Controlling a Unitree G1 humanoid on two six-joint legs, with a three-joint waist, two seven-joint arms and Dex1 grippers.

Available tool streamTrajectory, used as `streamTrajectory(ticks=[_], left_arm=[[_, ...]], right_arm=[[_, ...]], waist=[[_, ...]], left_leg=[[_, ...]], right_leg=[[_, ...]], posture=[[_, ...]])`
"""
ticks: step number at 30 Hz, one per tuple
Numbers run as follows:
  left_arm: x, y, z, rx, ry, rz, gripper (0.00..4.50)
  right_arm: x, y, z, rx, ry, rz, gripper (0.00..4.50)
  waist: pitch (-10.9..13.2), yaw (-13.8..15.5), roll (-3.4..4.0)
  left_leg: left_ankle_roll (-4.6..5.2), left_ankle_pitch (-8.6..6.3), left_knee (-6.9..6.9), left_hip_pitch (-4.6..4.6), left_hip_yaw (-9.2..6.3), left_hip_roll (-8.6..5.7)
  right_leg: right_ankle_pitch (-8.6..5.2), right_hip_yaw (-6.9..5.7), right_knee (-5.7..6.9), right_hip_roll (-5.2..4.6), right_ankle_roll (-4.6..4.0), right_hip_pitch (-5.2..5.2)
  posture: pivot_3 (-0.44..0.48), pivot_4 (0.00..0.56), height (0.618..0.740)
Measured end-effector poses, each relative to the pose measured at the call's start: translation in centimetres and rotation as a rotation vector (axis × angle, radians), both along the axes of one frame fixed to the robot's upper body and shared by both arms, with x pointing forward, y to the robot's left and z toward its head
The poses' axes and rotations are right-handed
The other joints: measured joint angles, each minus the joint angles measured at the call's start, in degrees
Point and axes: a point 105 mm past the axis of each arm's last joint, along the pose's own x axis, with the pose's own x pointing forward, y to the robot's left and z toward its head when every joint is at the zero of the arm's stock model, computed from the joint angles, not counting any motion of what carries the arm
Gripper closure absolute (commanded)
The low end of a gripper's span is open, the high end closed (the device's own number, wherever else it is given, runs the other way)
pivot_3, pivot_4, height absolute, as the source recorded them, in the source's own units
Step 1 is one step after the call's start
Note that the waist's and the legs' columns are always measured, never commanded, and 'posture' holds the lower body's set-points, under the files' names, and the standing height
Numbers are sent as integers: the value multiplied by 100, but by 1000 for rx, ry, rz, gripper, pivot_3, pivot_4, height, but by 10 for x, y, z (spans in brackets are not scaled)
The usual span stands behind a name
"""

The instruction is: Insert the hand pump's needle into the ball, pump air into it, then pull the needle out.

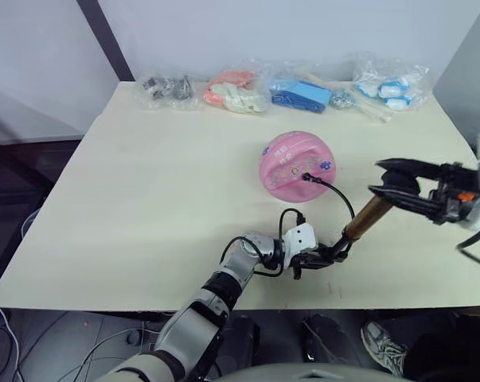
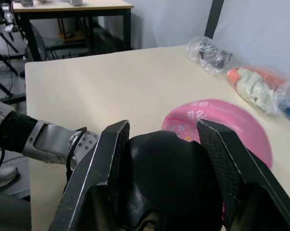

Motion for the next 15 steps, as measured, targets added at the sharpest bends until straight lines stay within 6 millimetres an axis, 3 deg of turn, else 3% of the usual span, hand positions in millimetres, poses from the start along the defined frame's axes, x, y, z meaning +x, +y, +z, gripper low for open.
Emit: streamTrajectory(ticks=[8,15], left_arm=[[0,-1,1,-6,10,-2,3345],[1,-2,2,-9,6,-2,3345]], right_arm=[[7,-14,17,-24,-1,-42,2747],[9,-14,31,10,3,-40,2747]], waist=[[1,1,1],[3,1,3]], left_leg=[[2,-1,1,-3,3,0],[2,-1,0,-12,0,1]], right_leg=[[0,-2,-2,-3,0,-1],[0,-2,-2,-3,0,-8]], posture=[[0,150,740],[0,150,740]])
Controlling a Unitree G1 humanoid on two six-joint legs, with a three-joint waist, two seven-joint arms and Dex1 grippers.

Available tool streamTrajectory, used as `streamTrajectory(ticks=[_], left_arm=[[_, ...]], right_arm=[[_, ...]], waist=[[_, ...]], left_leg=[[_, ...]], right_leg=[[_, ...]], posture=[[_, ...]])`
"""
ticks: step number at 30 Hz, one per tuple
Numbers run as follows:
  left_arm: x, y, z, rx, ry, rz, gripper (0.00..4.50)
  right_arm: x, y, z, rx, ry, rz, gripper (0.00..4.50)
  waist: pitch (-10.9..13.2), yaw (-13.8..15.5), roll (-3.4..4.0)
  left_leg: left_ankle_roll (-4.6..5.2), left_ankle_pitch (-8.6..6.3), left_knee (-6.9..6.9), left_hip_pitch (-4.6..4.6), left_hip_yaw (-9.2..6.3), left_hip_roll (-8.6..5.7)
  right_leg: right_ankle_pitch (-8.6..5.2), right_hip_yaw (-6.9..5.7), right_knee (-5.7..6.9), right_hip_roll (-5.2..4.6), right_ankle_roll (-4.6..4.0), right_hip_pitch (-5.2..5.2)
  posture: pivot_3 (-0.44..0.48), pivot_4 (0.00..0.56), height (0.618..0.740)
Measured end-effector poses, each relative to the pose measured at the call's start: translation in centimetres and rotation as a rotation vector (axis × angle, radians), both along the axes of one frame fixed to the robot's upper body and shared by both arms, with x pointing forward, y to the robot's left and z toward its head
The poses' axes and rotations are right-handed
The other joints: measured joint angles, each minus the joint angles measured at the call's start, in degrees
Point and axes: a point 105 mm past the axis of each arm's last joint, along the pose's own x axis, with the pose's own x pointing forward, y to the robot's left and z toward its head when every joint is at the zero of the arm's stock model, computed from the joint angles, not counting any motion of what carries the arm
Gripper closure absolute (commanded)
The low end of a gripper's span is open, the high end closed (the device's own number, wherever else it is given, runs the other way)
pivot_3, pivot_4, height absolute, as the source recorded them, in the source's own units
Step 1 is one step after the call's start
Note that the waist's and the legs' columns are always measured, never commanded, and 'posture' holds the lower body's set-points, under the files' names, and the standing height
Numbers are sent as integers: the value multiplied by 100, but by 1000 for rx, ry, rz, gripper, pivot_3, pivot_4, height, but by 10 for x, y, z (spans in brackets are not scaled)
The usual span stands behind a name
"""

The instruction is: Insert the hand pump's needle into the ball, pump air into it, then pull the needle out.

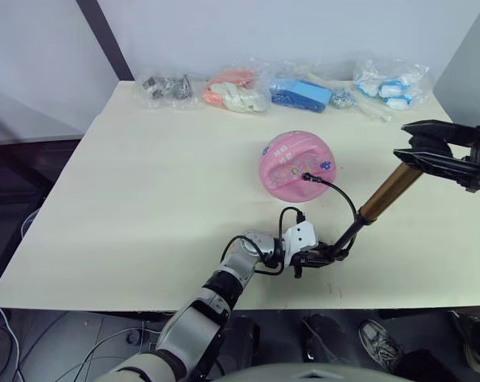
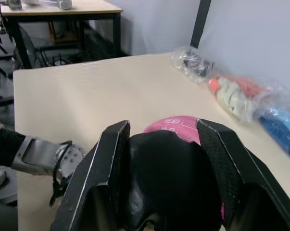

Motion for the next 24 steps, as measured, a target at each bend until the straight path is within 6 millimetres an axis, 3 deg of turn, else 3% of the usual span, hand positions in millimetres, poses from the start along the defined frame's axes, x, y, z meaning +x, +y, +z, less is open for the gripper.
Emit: streamTrajectory(ticks=[6,24], left_arm=[[0,1,-1,7,-1,1,3345],[1,3,-3,21,17,9,3345]], right_arm=[[-2,0,-22,14,-5,-20,2747],[7,25,-119,13,46,-46,2747]], waist=[[-5,3,-5],[-18,-12,-18]], left_leg=[[0,0,0,-7,0,1],[-1,0,-1,28,-2,2]], right_leg=[[0,-1,0,1,0,-8],[0,-2,2,8,1,14]], posture=[[0,150,740],[0,150,740]])
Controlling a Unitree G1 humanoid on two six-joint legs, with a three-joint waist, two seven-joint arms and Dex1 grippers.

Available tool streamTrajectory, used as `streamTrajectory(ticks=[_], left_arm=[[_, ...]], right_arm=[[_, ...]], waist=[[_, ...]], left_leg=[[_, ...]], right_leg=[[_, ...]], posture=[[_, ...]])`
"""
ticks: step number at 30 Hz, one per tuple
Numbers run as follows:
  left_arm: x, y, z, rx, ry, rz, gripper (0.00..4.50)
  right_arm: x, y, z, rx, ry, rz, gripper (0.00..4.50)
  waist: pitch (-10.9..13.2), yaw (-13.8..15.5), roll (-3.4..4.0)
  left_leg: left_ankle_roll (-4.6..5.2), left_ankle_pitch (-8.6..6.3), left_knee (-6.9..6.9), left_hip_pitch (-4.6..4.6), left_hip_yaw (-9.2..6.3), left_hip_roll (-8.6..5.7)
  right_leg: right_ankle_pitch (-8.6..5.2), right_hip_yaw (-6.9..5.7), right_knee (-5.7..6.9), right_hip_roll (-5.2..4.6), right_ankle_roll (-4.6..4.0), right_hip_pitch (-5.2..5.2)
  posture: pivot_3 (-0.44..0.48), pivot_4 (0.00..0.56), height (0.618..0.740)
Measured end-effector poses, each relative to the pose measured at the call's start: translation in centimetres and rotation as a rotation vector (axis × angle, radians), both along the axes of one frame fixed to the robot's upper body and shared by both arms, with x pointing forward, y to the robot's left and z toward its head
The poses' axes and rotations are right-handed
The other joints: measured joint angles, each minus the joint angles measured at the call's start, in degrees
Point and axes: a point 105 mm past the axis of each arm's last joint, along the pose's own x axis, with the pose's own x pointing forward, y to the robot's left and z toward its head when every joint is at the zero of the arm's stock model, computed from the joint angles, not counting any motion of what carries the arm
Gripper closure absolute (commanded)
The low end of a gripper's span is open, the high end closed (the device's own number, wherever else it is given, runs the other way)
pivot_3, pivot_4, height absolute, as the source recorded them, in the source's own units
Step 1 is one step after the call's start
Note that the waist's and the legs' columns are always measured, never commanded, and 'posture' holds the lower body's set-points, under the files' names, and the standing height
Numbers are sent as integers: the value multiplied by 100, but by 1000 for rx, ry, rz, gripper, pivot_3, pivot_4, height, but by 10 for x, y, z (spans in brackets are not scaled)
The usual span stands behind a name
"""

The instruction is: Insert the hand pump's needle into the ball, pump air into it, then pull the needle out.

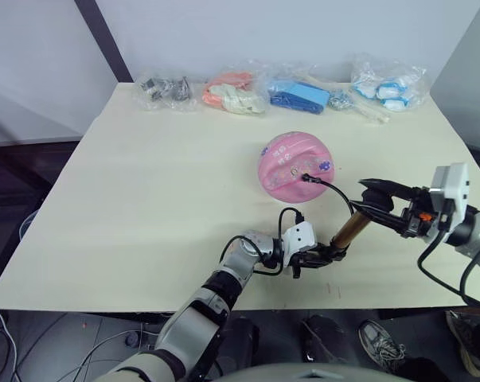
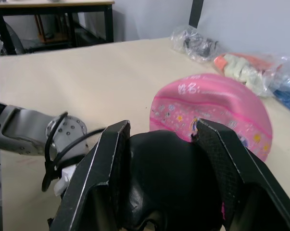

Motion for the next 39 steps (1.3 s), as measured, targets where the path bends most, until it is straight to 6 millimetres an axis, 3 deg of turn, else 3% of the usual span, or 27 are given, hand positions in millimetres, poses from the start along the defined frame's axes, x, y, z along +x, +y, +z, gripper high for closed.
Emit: streamTrajectory(ticks=[5,13,26,36,39], left_arm=[[0,0,0,1,0,1,3345],[0,0,1,-1,2,2,3345],[0,-2,3,-13,9,2,3455],[1,-3,2,-11,11,5,3457],[1,-4,2,-12,9,3,3457]], right_arm=[[1,3,-16,-17,14,-20,2747],[2,2,-7,-34,21,-12,2747],[-7,-13,53,-61,-1,-13,2747],[-11,-19,114,-34,-59,-4,2747],[-10,-21,118,-27,-33,-8,2747]], waist=[[-1,-3,2],[4,1,6],[11,12,17],[14,13,20],[14,14,20]], left_leg=[[0,0,-1,0,0,0],[0,0,0,-6,-1,-1],[1,-1,-2,-22,-8,-3],[2,-1,-1,-25,-7,-2],[2,-1,-1,-30,-9,-2]], right_leg=[[0,0,0,0,0,0],[0,1,0,-1,-1,-3],[0,-6,-10,-6,-1,-6],[0,-9,-16,-8,-1,-6],[1,-13,-20,-9,-1,-6]], posture=[[0,150,740],[0,150,740],[0,150,740],[0,150,740],[0,150,740]])
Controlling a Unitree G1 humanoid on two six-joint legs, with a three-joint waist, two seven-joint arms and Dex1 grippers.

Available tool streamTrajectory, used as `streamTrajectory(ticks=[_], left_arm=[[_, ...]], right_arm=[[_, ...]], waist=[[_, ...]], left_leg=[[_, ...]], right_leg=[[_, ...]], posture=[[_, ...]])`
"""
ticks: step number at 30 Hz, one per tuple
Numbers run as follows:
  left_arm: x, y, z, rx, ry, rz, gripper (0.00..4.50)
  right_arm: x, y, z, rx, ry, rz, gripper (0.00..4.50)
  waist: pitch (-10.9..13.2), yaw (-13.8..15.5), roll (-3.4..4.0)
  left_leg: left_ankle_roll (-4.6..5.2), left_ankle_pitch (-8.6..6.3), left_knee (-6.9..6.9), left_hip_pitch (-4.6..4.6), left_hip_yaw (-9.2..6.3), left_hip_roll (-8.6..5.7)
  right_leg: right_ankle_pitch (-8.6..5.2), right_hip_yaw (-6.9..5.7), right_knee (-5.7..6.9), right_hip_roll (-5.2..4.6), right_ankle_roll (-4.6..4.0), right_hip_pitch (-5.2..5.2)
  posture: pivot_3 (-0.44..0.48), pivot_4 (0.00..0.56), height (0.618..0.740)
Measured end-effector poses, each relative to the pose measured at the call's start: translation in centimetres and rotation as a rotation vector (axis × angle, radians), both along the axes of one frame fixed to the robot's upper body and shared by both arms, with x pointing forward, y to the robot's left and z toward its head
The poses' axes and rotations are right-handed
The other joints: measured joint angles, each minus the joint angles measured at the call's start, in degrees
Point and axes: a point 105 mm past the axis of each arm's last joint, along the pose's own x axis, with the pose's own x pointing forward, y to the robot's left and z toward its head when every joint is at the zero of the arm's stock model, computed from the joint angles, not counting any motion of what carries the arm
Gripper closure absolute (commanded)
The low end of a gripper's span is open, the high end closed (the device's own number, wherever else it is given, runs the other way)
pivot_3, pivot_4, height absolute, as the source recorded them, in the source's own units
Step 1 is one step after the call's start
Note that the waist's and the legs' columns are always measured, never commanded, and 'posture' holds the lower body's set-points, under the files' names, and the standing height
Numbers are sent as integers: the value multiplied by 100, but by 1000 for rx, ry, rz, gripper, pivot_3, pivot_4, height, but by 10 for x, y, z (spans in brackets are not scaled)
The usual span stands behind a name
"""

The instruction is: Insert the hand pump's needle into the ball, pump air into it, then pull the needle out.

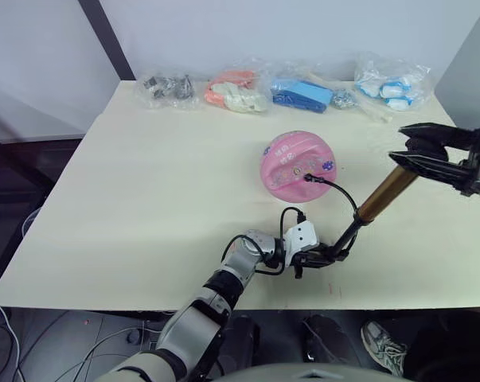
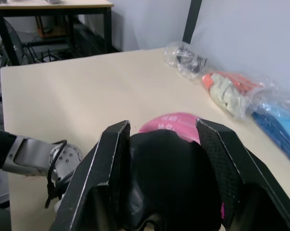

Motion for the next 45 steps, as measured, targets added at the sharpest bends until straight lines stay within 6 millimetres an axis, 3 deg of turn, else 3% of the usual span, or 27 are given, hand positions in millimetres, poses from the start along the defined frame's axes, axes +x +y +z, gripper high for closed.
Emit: streamTrajectory(ticks=[6,11,20,36,45], left_arm=[[2,-2,2,-5,-13,1,3457],[2,-1,2,-1,-13,1,3457],[3,1,-1,19,-19,11,3457],[1,1,-3,22,-9,12,3457],[1,1,-3,23,-3,13,3457]], right_arm=[[4,-3,5,23,27,-14,2747],[0,3,-3,24,15,7,2747],[1,15,-57,49,30,-19,2747],[7,25,-137,10,71,-90,2747],[11,23,-133,15,104,-94,2747]], waist=[[1,-3,2],[-3,1,4],[-14,-15,-12],[-31,-20,-19],[-35,-20,-15]], left_leg=[[-1,0,0,-22,1,0],[-2,1,0,-28,-1,0],[0,0,-2,27,-3,6],[-2,0,-3,40,-23,5],[-2,0,-3,39,-27,4]], right_leg=[[1,1,1,-1,-1,-22],[1,0,0,-1,-1,-28],[-1,-5,1,9,2,17],[-1,-22,-9,13,1,41],[-1,-23,-13,13,0,43]], posture=[[0,150,740],[0,150,740],[0,150,740],[0,150,740],[0,150,740]])
